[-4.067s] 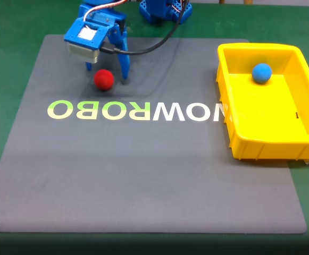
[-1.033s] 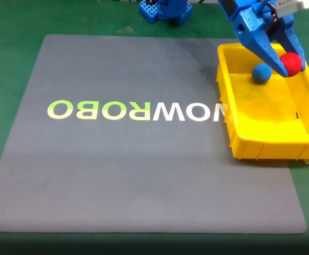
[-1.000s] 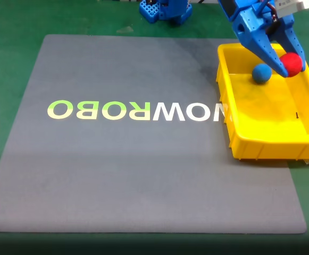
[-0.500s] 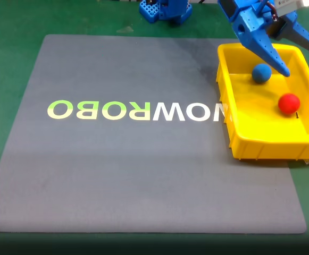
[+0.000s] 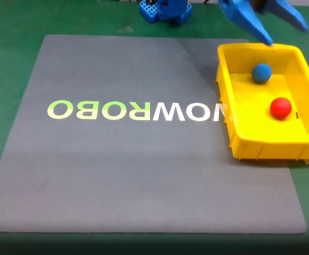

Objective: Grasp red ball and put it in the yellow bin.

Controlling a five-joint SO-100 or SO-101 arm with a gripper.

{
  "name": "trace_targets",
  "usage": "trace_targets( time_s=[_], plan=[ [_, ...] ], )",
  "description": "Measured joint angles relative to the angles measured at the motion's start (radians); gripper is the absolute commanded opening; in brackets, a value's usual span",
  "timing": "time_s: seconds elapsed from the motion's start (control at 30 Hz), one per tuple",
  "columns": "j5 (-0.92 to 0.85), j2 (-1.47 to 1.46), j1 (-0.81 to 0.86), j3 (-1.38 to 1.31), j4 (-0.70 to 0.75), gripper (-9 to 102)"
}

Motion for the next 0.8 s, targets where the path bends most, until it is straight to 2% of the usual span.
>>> trace_targets(
  time_s=[0.23,0.37,0.5,0.7,0.8],
  plan=[
    [0.032,0.566,0.133,0.210,0.456,5],
    [0.023,0.772,0.225,0.321,0.690,2],
    [-0.006,0.885,0.316,0.471,0.775,2],
    [-0.035,1.060,0.411,0.723,0.788,2],
    [-0.041,1.131,0.437,0.762,0.821,2]
  ],
)
